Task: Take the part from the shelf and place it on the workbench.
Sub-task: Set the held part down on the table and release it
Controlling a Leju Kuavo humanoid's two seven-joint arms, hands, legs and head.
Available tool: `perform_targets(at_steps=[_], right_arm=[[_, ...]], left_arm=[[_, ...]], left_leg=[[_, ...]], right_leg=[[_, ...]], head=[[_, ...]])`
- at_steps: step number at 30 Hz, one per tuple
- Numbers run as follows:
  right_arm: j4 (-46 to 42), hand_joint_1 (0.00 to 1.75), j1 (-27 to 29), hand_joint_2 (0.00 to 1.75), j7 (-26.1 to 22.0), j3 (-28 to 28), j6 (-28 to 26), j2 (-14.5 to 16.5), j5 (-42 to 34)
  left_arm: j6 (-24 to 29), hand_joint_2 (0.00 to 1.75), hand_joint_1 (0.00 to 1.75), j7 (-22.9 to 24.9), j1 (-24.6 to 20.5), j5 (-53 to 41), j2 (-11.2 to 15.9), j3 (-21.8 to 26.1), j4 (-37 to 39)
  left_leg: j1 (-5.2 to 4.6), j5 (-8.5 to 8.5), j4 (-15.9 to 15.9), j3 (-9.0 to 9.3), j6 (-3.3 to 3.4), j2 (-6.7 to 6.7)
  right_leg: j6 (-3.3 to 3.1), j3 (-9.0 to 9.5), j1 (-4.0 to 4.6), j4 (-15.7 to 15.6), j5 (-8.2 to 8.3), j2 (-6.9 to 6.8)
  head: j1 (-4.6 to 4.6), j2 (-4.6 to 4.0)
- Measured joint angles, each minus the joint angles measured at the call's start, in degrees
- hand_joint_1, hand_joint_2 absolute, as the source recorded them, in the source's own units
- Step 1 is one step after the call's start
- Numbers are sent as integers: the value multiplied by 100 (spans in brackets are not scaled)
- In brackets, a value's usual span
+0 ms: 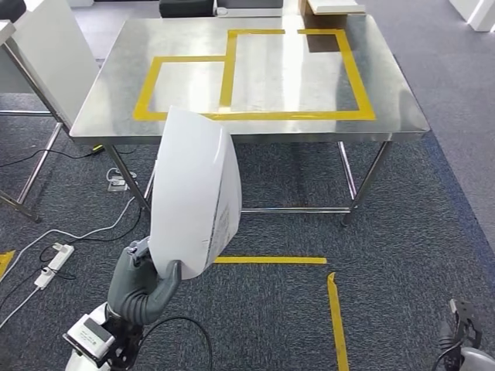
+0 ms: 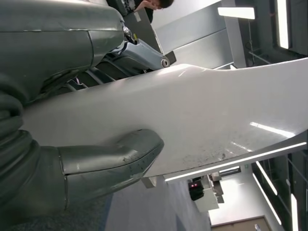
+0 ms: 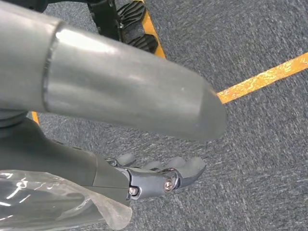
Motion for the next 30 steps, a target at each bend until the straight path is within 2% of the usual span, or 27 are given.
perform_targets(at_steps=[2,5,6,7,8,10,11,13,16,17,19,21,22,23,25,26,27,28,30], right_arm=[[0,0,-13,0,1,0,-9,3,1],[0,0,-18,0,2,0,-14,5,2],[0,0,-17,0,3,0,-14,7,3],[0,0,-17,0,3,0,-15,7,7],[0,0,-19,0,3,1,-14,7,16],[0,0,-24,0,5,10,-2,6,71],[0,0,-27,0,14,25,18,5,117],[0,0,-29,0,54,69,74,5,216],[0,0,-29,0,198,124,133,4,306],[0,0,-27,0,248,138,153,1,348],[-24,0,170,0,4,241,117,178,644],[-127,0,805,0,-831,539,-462,817,1183],[-169,0,1203,0,-1222,722,-899,1219,1415],[-161,0,1594,0,-1465,885,-1284,1606,1575],[-55,0,2084,0,-1558,1098,-1552,2138,1712],[-10,0,2193,0,-1542,1168,-1520,2297,1734],[6,0,2233,0,-1522,1233,-1457,2390,1744],[3,0,2246,0,-1491,1290,-1382,2438,1746],[-34,0,2284,0,-1371,1373,-1185,2481,1741]], left_arm=[[-2,175,175,0,-4,2,0,4,0],[-3,175,175,0,-1,4,4,8,1],[-4,175,175,0,1,6,8,10,1],[-5,175,175,0,1,9,13,12,2],[-8,175,175,0,1,14,15,14,2],[-15,175,175,0,-1,20,17,19,1],[-19,175,175,0,-3,21,16,22,1],[-34,175,175,0,-6,23,16,35,0],[-64,175,175,0,-13,28,10,51,0],[-44,175,175,0,-20,12,7,54,0],[290,175,175,-14,103,-216,-34,113,-47],[1172,175,175,-168,597,-542,-143,340,-277],[1614,175,175,-288,887,-627,-195,500,-424],[1926,175,175,-404,1117,-643,-238,660,-555],[2103,175,175,-515,1337,-640,-291,890,-717],[2096,175,175,-528,1397,-647,-323,963,-775],[2090,175,175,-532,1448,-660,-352,1016,-822],[2092,175,175,-532,1485,-673,-372,1058,-857],[2127,175,175,-531,1517,-691,-396,1122,-908]], left_leg=[[17,-178,241,-87,-67,1],[54,-689,1284,-552,-146,3],[60,-760,1546,-676,-151,3],[64,-721,1616,-715,-146,2],[65,-574,1459,-650,-130,2],[58,-169,717,-318,-69,0],[49,-45,362,-160,-42,-2],[31,2,40,-29,-9,-5],[42,24,-39,-10,57,-4],[51,39,-70,5,87,-2],[50,43,-97,30,126,2],[59,4,-95,65,137,-2],[76,-23,-92,89,136,-14],[91,-50,-82,109,124,-48],[87,-104,-43,128,76,-103],[64,-135,-10,125,41,-106],[44,-160,12,123,5,-85],[35,-175,24,123,-28,-59],[53,-187,26,136,-89,-28]], right_leg=[[-63,13,-18,-6,6,-1],[-106,17,-17,-7,1,-8],[-110,19,-14,-6,-3,-9],[-111,22,-12,-5,-5,-9],[-110,30,-11,-4,-8,-6],[-97,50,-7,-6,-18,2],[-81,51,3,-3,-25,7],[-31,35,15,-11,-29,10],[64,6,3,-5,-60,-1],[84,-51,1,109,-141,-2],[103,-322,3,686,-451,0],[103,-644,28,1390,-736,3],[96,-708,35,1534,-747,0],[88,-676,28,1454,-644,-6],[90,-385,-24,780,-276,-36],[82,-224,-35,434,-154,-44],[64,-113,-32,206,-95,-44],[35,-62,-14,113,-102,-34],[-42,-33,16,85,-93,-4]], head=[[-17,0],[-34,0],[-34,0],[-34,0],[-35,0],[-34,0],[-33,0],[-29,0],[-24,0],[-14,0],[9,0],[38,0],[57,0],[77,0],[90,0],[90,0],[84,0],[85,0],[83,0]])
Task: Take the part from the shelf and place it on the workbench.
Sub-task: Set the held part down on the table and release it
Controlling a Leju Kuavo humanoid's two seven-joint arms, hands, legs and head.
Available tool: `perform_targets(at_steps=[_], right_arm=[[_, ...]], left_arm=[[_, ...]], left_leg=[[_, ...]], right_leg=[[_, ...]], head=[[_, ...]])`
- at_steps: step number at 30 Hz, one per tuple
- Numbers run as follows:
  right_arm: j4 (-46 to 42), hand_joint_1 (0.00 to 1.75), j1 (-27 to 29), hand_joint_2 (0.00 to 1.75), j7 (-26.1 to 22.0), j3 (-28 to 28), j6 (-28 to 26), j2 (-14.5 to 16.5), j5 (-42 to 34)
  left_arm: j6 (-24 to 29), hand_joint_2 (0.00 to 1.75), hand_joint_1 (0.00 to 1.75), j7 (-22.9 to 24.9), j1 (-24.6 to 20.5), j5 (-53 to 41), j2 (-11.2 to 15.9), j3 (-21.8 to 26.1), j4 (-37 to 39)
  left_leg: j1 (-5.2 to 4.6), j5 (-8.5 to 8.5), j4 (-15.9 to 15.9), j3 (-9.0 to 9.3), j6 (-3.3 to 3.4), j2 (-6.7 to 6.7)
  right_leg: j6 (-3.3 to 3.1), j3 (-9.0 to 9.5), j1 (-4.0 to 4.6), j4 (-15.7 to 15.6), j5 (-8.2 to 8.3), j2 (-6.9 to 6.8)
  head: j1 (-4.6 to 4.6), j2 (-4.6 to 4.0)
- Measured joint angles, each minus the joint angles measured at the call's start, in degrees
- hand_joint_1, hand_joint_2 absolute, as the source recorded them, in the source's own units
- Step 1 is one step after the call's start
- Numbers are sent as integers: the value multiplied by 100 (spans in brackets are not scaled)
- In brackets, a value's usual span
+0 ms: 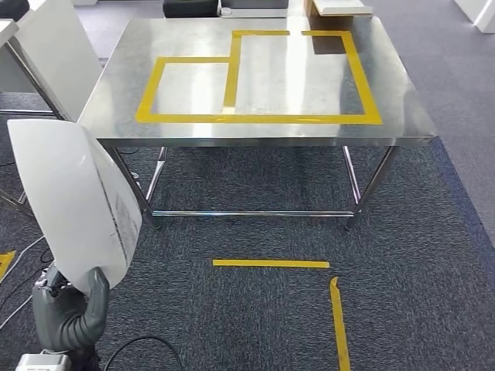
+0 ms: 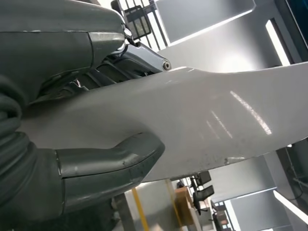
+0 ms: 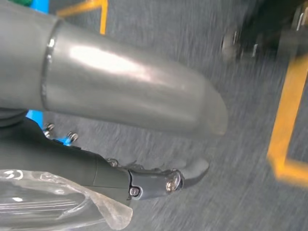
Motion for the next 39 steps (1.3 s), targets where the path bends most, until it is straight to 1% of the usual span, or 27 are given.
perform_targets(at_steps=[2,3,5,6,7,8,9,10,12,13,16,17,18,19,21,22,23,24,26,28,31,33,34,36,37,38,39], right_arm=[[-73,0,68,0,190,29,275,53,25],[-118,0,110,0,287,39,459,88,69],[-259,0,227,0,431,64,823,178,209],[-377,0,303,0,486,73,1020,235,290],[-537,0,392,0,528,78,1205,311,358],[-751,0,488,0,571,82,1410,400,401],[-985,0,584,0,615,90,1598,499,417],[-1209,0,669,0,657,100,1752,596,410],[-1587,0,785,0,726,118,1919,749,355],[-1731,0,826,0,743,122,1960,805,322],[-2084,0,923,0,796,136,2048,934,157],[-2170,0,943,0,816,144,2066,962,103],[-2240,0,956,0,834,151,2080,979,64],[-2297,0,963,0,847,156,2081,989,34],[-2359,0,965,0,860,156,2068,997,3],[-2373,0,965,0,857,153,2059,999,2],[-2381,0,964,0,849,146,2051,1000,11],[-2386,0,961,0,843,134,2042,1002,20],[-2396,0,947,0,840,107,2022,1004,38],[-2406,0,925,0,831,78,1998,1004,82],[-2404,0,896,0,814,3,1961,1003,181],[-2375,0,867,0,806,-44,1919,999,222],[-2353,0,845,0,801,-63,1897,997,234],[-2315,0,804,0,790,-98,1856,991,248],[-2280,0,782,0,777,-121,1813,982,267],[-2220,0,756,0,759,-151,1744,965,293],[-2137,0,723,0,738,-188,1663,939,322]], left_arm=[[72,175,175,-13,15,4,-3,39,-47],[110,175,175,-30,20,11,-2,56,-62],[170,175,175,-71,29,29,0,87,-73],[194,175,175,-84,36,39,1,102,-73],[215,175,175,-90,43,51,2,116,-73],[235,175,175,-92,49,63,3,130,-73],[253,175,175,-95,52,74,5,141,-74],[266,175,175,-100,52,83,6,149,-75],[284,175,175,-115,52,90,8,158,-77],[292,175,175,-123,57,91,9,162,-78],[330,175,175,-152,81,103,12,173,-80],[337,175,175,-161,84,105,11,176,-84],[340,175,175,-168,83,105,9,177,-88],[343,175,175,-172,83,105,8,179,-91],[358,175,175,-172,84,105,8,183,-93],[368,175,175,-172,85,105,8,185,-93],[377,175,175,-170,85,105,9,187,-93],[386,175,175,-169,86,105,9,188,-93],[403,175,175,-168,85,105,10,192,-93],[419,175,175,-168,84,105,11,197,-93],[427,175,175,-169,84,105,15,202,-96],[427,175,175,-172,79,106,16,205,-103],[427,175,175,-172,80,108,16,207,-107],[427,175,175,-173,82,111,16,210,-108],[427,175,175,-173,85,113,17,212,-108],[429,175,175,-174,86,114,17,213,-108],[432,175,175,-174,85,114,17,214,-108]], left_leg=[[30,-111,127,-25,-67,8],[41,-256,341,-105,-104,9],[66,-639,1049,-402,-165,11],[80,-777,1383,-548,-188,11],[92,-808,1559,-621,-203,11],[102,-727,1522,-595,-211,11],[113,-557,1279,-469,-213,12],[122,-348,893,-273,-210,11],[115,-114,209,61,-180,8],[105,-86,40,134,-152,5],[86,-73,-32,143,-21,7],[91,-55,-51,150,23,15],[98,-38,-69,154,63,24],[97,-28,-76,151,93,35],[72,-24,-73,134,126,46],[56,-23,-72,130,134,49],[40,-24,-71,132,140,49],[25,-26,-71,142,144,47],[-6,-37,-69,166,142,43],[-27,-49,-57,164,114,41],[-14,-53,-47,152,38,37],[-4,-195,139,88,-27,33],[13,-350,397,-21,-63,31],[57,-687,1124,-357,-129,32],[80,-761,1401,-490,-154,32],[99,-722,1496,-545,-172,32],[116,-579,1378,-501,-182,33]], right_leg=[[-65,35,-4,-36,17,-2],[-92,52,-15,-52,22,-8],[-120,65,-18,-55,13,-21],[-125,68,-18,-55,9,-24],[-127,72,-18,-54,6,-25],[-127,79,-19,-53,4,-23],[-124,91,-22,-53,0,-19],[-115,105,-25,-53,-5,-13],[-67,117,-6,-43,-17,9],[-34,116,3,-44,-17,19],[76,115,-9,-72,-8,30],[100,81,-14,-9,-68,26],[112,-5,-13,170,-192,22],[115,-151,-10,475,-372,18],[108,-506,6,1240,-722,15],[100,-620,14,1488,-783,14],[82,-628,24,1517,-728,15],[55,-522,36,1320,-575,14],[-25,-111,73,533,-214,9],[-74,179,103,-3,-80,0],[-110,236,107,-119,-63,2],[-152,262,74,-166,-34,-6],[-166,273,61,-179,-26,-11],[-185,274,60,-179,-34,-13],[-188,278,60,-177,-41,-13],[-188,285,59,-176,-51,-10],[-179,299,56,-175,-63,-8]], head=[[-12,0],[-24,0],[-50,0],[-51,0],[-51,0],[-51,0],[-50,0],[-51,0],[-54,0],[-57,0],[-58,0],[-50,0],[-39,0],[-27,0],[-15,0],[-15,0],[-14,0],[-15,0],[-15,0],[-20,0],[-19,0],[-45,0],[-61,0],[-79,0],[-78,0],[-78,0],[-80,0]])
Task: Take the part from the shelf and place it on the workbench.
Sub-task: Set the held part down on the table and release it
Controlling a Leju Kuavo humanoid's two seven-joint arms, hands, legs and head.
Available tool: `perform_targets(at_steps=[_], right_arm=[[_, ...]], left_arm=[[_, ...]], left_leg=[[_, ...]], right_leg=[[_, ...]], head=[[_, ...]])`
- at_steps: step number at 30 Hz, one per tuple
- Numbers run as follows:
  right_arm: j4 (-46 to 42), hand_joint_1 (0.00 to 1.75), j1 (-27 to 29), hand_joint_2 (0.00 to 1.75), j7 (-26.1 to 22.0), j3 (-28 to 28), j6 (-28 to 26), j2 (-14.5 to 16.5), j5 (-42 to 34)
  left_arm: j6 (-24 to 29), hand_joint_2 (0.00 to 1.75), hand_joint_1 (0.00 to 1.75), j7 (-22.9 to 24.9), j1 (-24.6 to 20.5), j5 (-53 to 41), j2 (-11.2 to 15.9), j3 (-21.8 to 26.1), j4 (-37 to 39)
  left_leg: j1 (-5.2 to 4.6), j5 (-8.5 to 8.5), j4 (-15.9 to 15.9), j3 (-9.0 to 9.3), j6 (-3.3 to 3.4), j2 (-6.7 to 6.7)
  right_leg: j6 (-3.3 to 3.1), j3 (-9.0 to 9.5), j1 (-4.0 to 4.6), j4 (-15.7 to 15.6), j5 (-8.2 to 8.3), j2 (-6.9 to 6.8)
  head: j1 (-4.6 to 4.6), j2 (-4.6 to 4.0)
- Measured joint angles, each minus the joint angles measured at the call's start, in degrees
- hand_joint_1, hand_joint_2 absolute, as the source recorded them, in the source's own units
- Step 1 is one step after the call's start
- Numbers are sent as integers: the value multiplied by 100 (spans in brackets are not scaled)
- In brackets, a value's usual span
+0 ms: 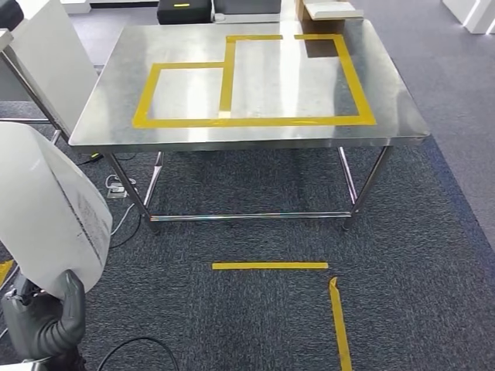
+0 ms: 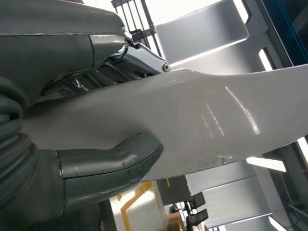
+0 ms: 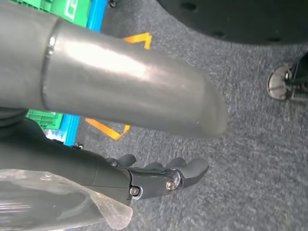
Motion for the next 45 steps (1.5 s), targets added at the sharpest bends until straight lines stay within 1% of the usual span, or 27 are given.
perform_targets(at_steps=[2,3,5,8,10,12,13,14,15,17,18,20,22,24,26,28,29,30,31,33,34,35,38,40,43,44,45], right_arm=[[207,0,-76,0,-33,-82,-136,-71,57],[298,0,-111,0,-42,-116,-170,-108,76],[442,0,-172,0,-51,-168,-211,-176,106],[620,0,-245,0,-53,-217,-256,-267,129],[709,0,-290,0,-55,-247,-276,-315,133],[780,0,-316,0,-57,-268,-284,-353,133],[811,0,-319,0,-58,-276,-285,-371,133],[838,0,-316,0,-58,-280,-288,-385,133],[862,0,-313,0,-58,-283,-293,-397,135],[917,0,-316,0,-64,-291,-316,-425,145],[952,0,-325,0,-70,-296,-332,-446,157],[1025,0,-342,0,-90,-310,-372,-476,181],[1083,0,-342,0,-102,-321,-402,-492,195],[1133,0,-344,0,-116,-328,-417,-510,200],[1188,0,-373,0,-144,-330,-438,-526,211],[1239,0,-395,0,-173,-331,-460,-533,227],[1262,0,-398,0,-182,-331,-468,-535,233],[1283,0,-397,0,-188,-332,-475,-538,236],[1302,0,-397,0,-193,-333,-480,-539,238],[1335,0,-399,0,-205,-334,-490,-541,249],[1347,0,-404,0,-218,-336,-496,-544,259],[1358,0,-413,0,-229,-340,-502,-546,271],[1377,0,-437,0,-267,-352,-513,-554,309],[1385,0,-448,0,-287,-357,-514,-557,326],[1394,0,-459,0,-295,-368,-515,-558,335],[1397,0,-454,0,-294,-373,-515,-558,336],[1402,0,-449,0,-294,-378,-514,-558,337]], left_arm=[[8,175,175,-1,-4,-1,1,1,0],[10,175,175,-1,-9,-2,0,1,-1],[16,175,175,-4,-13,-2,1,3,-3],[27,175,175,-9,-6,3,-1,10,-4],[27,175,175,-12,-8,6,-3,14,-4],[28,175,175,-14,-10,8,-3,16,-4],[28,175,175,-14,-8,9,-3,16,-4],[28,175,175,-14,-7,9,-3,17,-4],[29,175,175,-14,-6,9,-3,17,-4],[35,175,175,-14,-7,11,-3,19,-4],[42,175,175,-14,-9,13,-3,19,-4],[59,175,175,-14,-11,17,-4,21,-4],[66,175,175,-15,-10,23,-3,23,-6],[72,175,175,-16,-17,26,-1,22,-10],[87,175,175,-19,-21,28,-1,21,-14],[104,175,175,-20,-10,33,0,22,-15],[111,175,175,-20,-3,36,1,22,-15],[114,175,175,-20,2,37,1,23,-15],[116,175,175,-20,4,38,2,23,-15],[120,175,175,-20,11,39,2,23,-15],[123,175,175,-20,17,40,2,23,-15],[128,175,175,-20,24,40,3,23,-16],[148,175,175,-20,37,42,9,26,-19],[154,175,175,-20,40,42,11,29,-20],[154,175,175,-16,37,44,10,31,-20],[154,175,175,-14,37,43,10,31,-20],[154,175,175,-11,37,43,10,32,-20]], left_leg=[[25,394,-694,315,5,1],[22,501,-1045,477,27,-1],[0,514,-1399,633,101,-7],[-12,496,-1455,679,246,-15],[-12,493,-1466,732,311,-9],[-35,460,-1465,749,349,-2],[-52,438,-1464,763,362,-1],[-69,409,-1463,789,372,-4],[-85,375,-1463,832,376,-7],[-110,287,-1465,946,373,-11],[-117,246,-1464,991,362,-9],[-115,179,-1459,1030,309,-8],[-112,152,-1440,1076,248,-8],[-109,162,-1203,1030,201,-6],[-85,67,-560,673,137,-5],[-50,-222,79,202,78,-3],[-36,-342,212,40,60,-3],[-24,-350,174,-42,48,-3],[-16,-216,-25,-48,41,-2],[-9,341,-668,47,40,3],[-14,508,-917,89,57,7],[-23,611,-1069,116,84,9],[-29,621,-1165,215,212,-5],[-17,619,-1194,320,291,-7],[-29,542,-1202,392,349,-6],[-37,507,-1202,420,356,-11],[-44,468,-1202,459,359,-18]], right_leg=[[38,30,-6,1,-32,8],[75,31,0,7,-59,12],[164,50,12,7,-81,13],[281,105,-3,64,-93,4],[316,-105,-12,424,-299,3],[331,-535,-8,1148,-602,4],[329,-749,-4,1459,-687,3],[320,-888,1,1601,-666,3],[301,-924,8,1533,-526,4],[218,-731,34,895,-33,3],[170,-629,54,587,108,0],[95,-488,96,259,150,-7],[47,-411,102,184,104,-7],[-1,-290,71,125,95,-6],[-38,-148,46,86,42,-4],[-51,-34,35,75,-52,4],[-46,32,30,75,-105,8],[-34,107,23,75,-165,13],[-16,189,12,74,-228,17],[37,329,-2,81,-364,19],[71,374,-1,83,-429,21],[110,410,2,69,-489,19],[234,539,5,109,-519,9],[271,417,0,419,-559,6],[292,-273,2,1377,-956,7],[297,-476,4,1566,-1080,7],[299,-597,5,1589,-1101,7]], head=[[1,0],[1,0],[2,0],[8,0],[35,0],[62,0],[67,0],[69,0],[70,0],[69,0],[59,0],[43,1],[40,1],[31,0],[17,0],[14,0],[13,0],[13,0],[13,0],[9,0],[3,0],[3,0],[11,0],[32,0],[61,0],[63,0],[66,0]])
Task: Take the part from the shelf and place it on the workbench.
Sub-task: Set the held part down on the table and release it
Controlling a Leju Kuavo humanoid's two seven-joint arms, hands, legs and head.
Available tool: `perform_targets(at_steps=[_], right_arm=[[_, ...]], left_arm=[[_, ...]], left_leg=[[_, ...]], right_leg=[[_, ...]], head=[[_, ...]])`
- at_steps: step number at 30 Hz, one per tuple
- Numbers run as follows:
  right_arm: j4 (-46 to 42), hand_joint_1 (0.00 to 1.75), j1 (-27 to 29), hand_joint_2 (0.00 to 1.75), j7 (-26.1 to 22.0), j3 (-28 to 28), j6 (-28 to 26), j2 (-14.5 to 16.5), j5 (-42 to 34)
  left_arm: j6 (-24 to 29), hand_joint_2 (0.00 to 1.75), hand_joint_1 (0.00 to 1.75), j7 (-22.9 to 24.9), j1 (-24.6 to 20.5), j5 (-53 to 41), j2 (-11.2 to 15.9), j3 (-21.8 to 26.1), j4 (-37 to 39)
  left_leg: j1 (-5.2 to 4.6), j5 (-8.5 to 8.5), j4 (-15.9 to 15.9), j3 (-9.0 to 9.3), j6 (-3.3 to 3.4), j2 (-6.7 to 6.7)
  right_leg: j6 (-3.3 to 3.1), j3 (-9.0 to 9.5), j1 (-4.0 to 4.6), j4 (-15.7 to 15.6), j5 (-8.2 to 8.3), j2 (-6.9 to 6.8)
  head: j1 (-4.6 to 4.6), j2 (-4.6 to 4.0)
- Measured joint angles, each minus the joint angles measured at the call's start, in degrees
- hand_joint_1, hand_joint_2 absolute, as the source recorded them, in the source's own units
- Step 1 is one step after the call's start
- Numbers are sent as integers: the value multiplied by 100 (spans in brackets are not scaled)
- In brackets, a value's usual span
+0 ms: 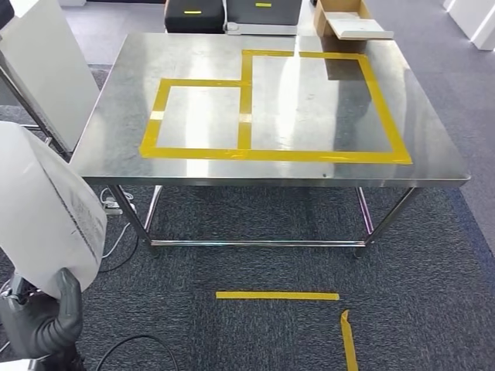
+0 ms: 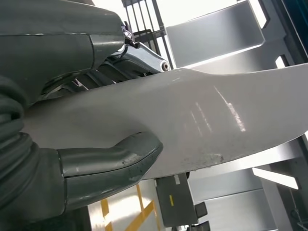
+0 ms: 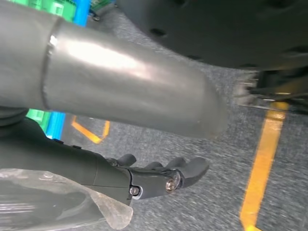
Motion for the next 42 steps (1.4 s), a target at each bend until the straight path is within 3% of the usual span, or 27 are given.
perform_targets(at_steps=[1,3,4,5,7,9,11,13,14,15,16,18,20,22,25,26,28,29,30,31,32,34,35,40,42], right_arm=[[7,0,2,0,0,-9,1,0,1],[24,0,1,0,-4,-31,2,-4,3],[36,0,-2,0,-6,-40,3,-8,5],[44,0,-6,0,-8,-48,4,-13,8],[57,0,-4,0,-5,-56,5,-20,15],[67,0,-4,0,-5,-63,5,-22,23],[77,0,-30,0,-7,-69,5,-23,31],[81,0,-58,0,-8,-75,5,-23,37],[84,0,-63,0,-7,-78,5,-23,37],[87,0,-64,0,-6,-80,5,-23,37],[90,0,-63,0,-6,-82,6,-23,37],[97,0,-63,0,-7,-83,6,-23,37],[106,0,-70,0,-7,-83,7,-23,37],[116,0,-78,0,-6,-84,7,-24,42],[130,0,-85,0,-5,-86,6,-29,52],[132,0,-90,0,-5,-87,6,-32,55],[139,0,-92,0,-5,-94,6,-37,57],[145,0,-89,0,-3,-103,6,-39,61],[153,0,-84,0,-2,-115,6,-41,65],[162,0,-82,0,0,-127,6,-44,68],[170,0,-83,0,1,-139,6,-48,71],[185,0,-93,0,-2,-160,6,-57,71],[191,0,-98,0,-4,-173,5,-61,70],[229,0,-106,0,-16,-220,5,-73,69],[242,0,-121,0,-19,-228,8,-74,71]], left_arm=[[0,175,175,3,0,-1,0,0,0],[0,175,175,5,-7,-2,0,0,1],[0,175,175,7,-11,-3,2,1,1],[0,175,175,9,-16,-3,4,1,2],[1,175,175,14,-19,-4,11,2,3],[2,175,175,16,-20,-8,21,2,3],[2,175,175,16,-35,-10,33,2,3],[2,175,175,16,-42,-9,38,2,4],[2,175,175,16,-40,-9,39,2,4],[3,175,175,16,-37,-9,39,2,4],[3,175,175,16,-37,-9,40,2,4],[4,175,175,16,-39,-9,42,1,4],[5,175,175,16,-40,-10,44,0,4],[6,175,175,17,-31,-13,48,2,3],[7,175,175,17,-33,-33,48,3,2],[7,175,175,17,-39,-43,44,0,2],[10,175,175,24,-44,-59,40,-5,3],[13,175,175,34,-44,-63,39,-9,3],[15,175,175,59,-43,-74,40,-14,4],[25,175,175,96,-44,-102,43,-20,5],[44,175,175,144,-44,-147,46,-25,7],[106,175,175,228,-48,-273,54,-31,16],[135,175,175,251,-51,-322,56,-31,22],[190,175,175,274,-76,-366,79,-32,33],[196,175,175,273,-85,-362,93,-32,33]], left_leg=[[-7,-43,0,54,-2,-6],[-18,-133,-5,169,-19,-10],[-21,-173,-7,213,-38,-11],[-21,-209,-18,240,-70,-13],[-23,-214,8,301,-149,-17],[-23,-244,93,364,-220,-12],[-12,-478,401,257,-277,-8],[3,-802,983,-61,-322,-6],[9,-886,1219,-219,-334,-5],[13,-860,1303,-314,-340,-5],[15,-714,1193,-319,-338,-4],[15,-239,564,-124,-312,-1],[-13,-162,101,0,-269,10],[-39,-212,20,-5,-209,15],[2,-19,-98,110,-99,19],[18,6,-137,140,-73,26],[21,8,-153,146,-40,34],[18,0,-152,147,-31,34],[15,-13,-151,155,-26,31],[14,-31,-150,171,-26,26],[14,-54,-150,198,-33,22],[4,-114,-144,256,-71,16],[-5,-138,-141,273,-100,14],[4,-230,-82,284,-246,13],[19,-486,383,80,-306,15]], right_leg=[[-13,-36,3,-153,125,0],[-87,57,22,-758,679,-2],[-127,94,38,-1013,829,-10],[-162,136,57,-1166,909,-15],[-231,165,76,-1267,900,-14],[-295,303,51,-1351,1043,-9],[-321,442,26,-1390,1074,-11],[-336,476,23,-1394,1055,-8],[-340,485,23,-1393,1040,-7],[-340,500,23,-1393,1021,-7],[-338,523,23,-1392,1002,-4],[-321,565,21,-1395,961,1],[-274,587,28,-1388,928,5],[-196,579,38,-1393,887,5],[-91,599,49,-1339,769,4],[-68,528,48,-1174,662,4],[-32,178,33,-542,348,3],[-18,-21,27,-219,242,3],[-9,-164,22,-28,234,3],[-4,-209,18,-44,348,2],[-7,-154,14,-268,562,1],[-36,116,15,-969,989,-2],[-63,231,22,-1219,1101,-1],[-208,363,25,-1434,1138,5],[-271,413,3,-1477,1136,-6]], head=[[0,0],[-6,0],[-4,0],[-3,0],[2,0],[-5,0],[-19,0],[-26,0],[-25,0],[-25,0],[-26,0],[-24,0],[-28,0],[-38,0],[-33,0],[-27,0],[-15,0],[-14,0],[-15,0],[-14,0],[-13,0],[-13,0],[-17,0],[-33,0],[-51,0]])
